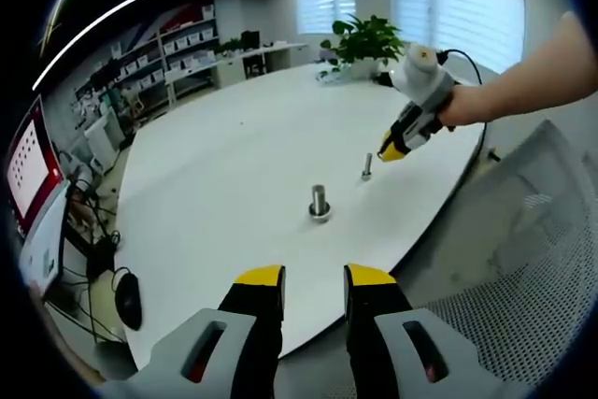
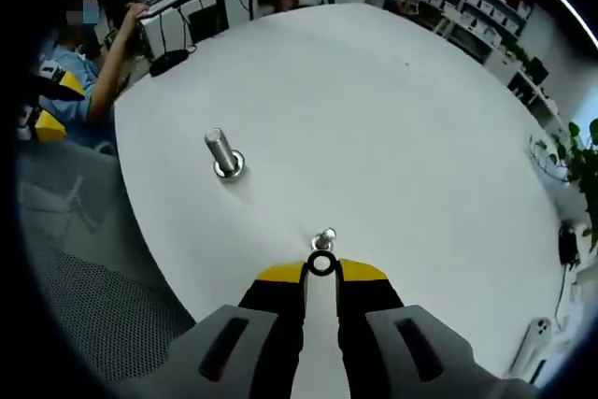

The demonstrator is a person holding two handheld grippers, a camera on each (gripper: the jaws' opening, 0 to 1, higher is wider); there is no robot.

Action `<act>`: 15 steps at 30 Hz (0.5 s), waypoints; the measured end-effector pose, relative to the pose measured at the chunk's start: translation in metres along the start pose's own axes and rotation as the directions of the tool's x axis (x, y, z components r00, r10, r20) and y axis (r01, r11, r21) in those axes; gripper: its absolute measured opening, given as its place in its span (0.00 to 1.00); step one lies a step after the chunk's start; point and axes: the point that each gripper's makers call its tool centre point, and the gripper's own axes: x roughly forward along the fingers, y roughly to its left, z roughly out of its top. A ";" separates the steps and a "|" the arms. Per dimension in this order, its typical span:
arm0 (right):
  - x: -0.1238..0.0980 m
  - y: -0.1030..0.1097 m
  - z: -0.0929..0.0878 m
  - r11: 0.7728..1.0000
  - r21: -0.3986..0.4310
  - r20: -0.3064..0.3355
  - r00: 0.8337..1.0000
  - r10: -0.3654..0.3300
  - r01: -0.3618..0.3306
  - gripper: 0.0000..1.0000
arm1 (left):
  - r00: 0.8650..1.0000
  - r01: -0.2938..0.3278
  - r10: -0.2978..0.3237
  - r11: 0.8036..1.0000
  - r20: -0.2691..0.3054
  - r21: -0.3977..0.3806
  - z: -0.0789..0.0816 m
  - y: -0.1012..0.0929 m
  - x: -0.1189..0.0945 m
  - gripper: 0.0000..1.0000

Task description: Place the washer onto the threaded stud by aligning its center hole with the stud, sliding it down to the base, and recovering from edge contact or off-axis alignment until the washer reaches the visible bottom stop.

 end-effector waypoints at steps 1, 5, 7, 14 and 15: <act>-0.001 0.002 0.003 1.000 -0.013 0.007 1.000 -0.001 0.001 0.14 | 1.000 0.001 -0.001 1.000 0.000 0.001 0.000 0.000 0.000 0.23; 0.001 0.001 0.009 1.000 -0.028 0.016 1.000 -0.006 0.007 0.14 | 1.000 0.004 -0.004 1.000 -0.003 0.007 -0.001 -0.001 0.001 0.23; 0.003 0.000 0.011 0.999 -0.035 0.014 1.000 -0.008 0.009 0.14 | 1.000 0.003 -0.003 1.000 -0.002 0.004 -0.001 -0.001 0.000 0.23; 0.011 -0.005 0.010 0.998 -0.055 -0.016 1.000 -0.016 0.016 0.14 | 1.000 0.004 -0.004 1.000 -0.003 0.005 -0.001 -0.001 0.000 0.23; 0.011 -0.005 0.011 0.998 -0.055 -0.017 1.000 -0.015 0.014 0.14 | 1.000 0.004 -0.004 1.000 -0.003 0.005 -0.001 -0.001 0.000 0.23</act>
